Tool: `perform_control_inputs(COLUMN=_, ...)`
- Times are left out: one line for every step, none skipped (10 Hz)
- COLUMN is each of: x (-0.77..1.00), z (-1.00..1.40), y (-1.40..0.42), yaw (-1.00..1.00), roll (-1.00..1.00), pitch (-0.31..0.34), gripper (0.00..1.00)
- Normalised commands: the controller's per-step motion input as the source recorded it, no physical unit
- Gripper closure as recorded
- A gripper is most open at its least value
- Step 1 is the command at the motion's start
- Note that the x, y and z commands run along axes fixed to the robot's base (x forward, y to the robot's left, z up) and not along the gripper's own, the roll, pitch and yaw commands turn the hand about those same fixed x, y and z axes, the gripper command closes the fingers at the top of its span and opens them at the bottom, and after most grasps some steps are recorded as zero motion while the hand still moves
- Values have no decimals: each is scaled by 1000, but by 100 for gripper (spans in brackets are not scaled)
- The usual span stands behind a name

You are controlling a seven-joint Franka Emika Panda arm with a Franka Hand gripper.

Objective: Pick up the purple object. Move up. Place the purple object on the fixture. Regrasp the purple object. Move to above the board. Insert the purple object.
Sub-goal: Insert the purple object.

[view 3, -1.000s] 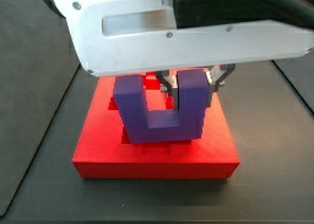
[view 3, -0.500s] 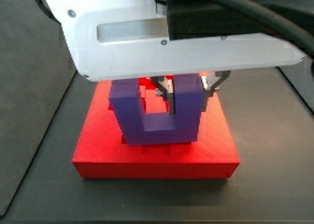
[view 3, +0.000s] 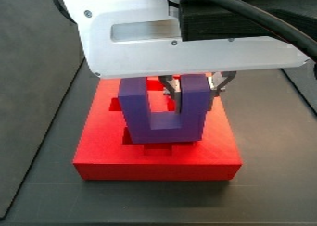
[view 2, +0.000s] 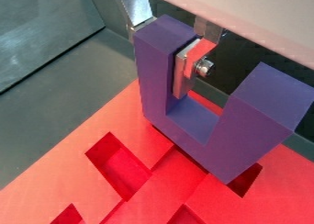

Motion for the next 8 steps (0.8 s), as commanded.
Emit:
perform_control_inputs(x=0, z=-134, y=0, yaw=-160, roll=0, pitch=329, gripper=100)
perform_control_inputs(x=-31, z=0, y=0, yaw=-120, roll=-41, pitch=243, gripper=100)
perform_control_inputs(x=-23, z=23, y=0, yaw=-94, roll=-27, pitch=196, gripper=100)
perform_control_inputs(x=-9, z=0, y=0, yaw=-66, roll=-21, pitch=164, gripper=100)
perform_control_inputs(x=0, z=0, y=0, yaw=0, roll=0, pitch=119, gripper=100)
perform_control_inputs(x=0, z=0, y=120, yaw=0, roll=-27, pitch=51, gripper=100)
perform_control_inputs(x=-306, z=-26, y=63, yaw=157, roll=-106, pitch=-41, gripper=100)
perform_control_inputs(x=-463, z=-49, y=157, yaw=306, roll=-184, pitch=-139, gripper=100)
